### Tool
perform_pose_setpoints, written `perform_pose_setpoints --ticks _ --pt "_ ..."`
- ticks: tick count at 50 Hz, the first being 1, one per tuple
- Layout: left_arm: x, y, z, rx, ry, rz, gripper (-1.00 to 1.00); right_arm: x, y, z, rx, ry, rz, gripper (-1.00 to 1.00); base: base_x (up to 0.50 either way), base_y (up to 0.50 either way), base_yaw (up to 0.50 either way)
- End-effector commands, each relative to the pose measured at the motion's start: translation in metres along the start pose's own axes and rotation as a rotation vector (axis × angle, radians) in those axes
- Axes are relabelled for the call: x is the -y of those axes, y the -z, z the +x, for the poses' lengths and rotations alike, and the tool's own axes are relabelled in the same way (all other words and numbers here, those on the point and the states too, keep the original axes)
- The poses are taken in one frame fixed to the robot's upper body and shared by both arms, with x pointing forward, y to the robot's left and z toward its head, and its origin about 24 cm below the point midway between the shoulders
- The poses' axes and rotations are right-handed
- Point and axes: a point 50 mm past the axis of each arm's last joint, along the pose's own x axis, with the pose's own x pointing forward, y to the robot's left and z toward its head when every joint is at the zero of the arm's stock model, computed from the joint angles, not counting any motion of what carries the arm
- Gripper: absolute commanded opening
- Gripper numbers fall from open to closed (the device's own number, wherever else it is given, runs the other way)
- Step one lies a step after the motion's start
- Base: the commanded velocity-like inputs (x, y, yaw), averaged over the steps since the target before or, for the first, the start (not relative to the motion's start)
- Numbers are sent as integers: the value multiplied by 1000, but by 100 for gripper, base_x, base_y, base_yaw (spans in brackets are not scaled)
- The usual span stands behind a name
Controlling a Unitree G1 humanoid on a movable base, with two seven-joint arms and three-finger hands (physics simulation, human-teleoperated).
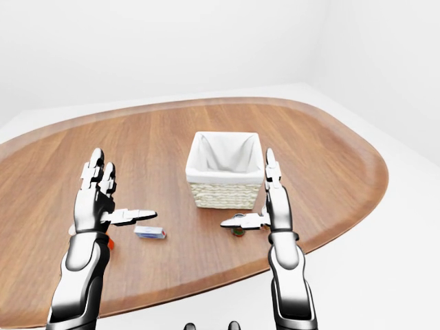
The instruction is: Pick up the ketchup, and put it in the basket.
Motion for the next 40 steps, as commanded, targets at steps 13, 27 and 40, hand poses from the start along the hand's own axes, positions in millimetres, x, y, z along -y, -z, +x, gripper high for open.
perform_pose_setpoints --ticks 13,27,40 --pt "0 -1 0 6 0 0 100 2 1 -1 -5 9 10 100 27 -6 0" --pt "-1 -4 -1 17 -2 -2 100 3 2 -2 -8 20 23 100 0 0 0" --pt "-2 -10 -4 42 -1 4 100 4 1 -3 -4 25 24 100 0 0 0"
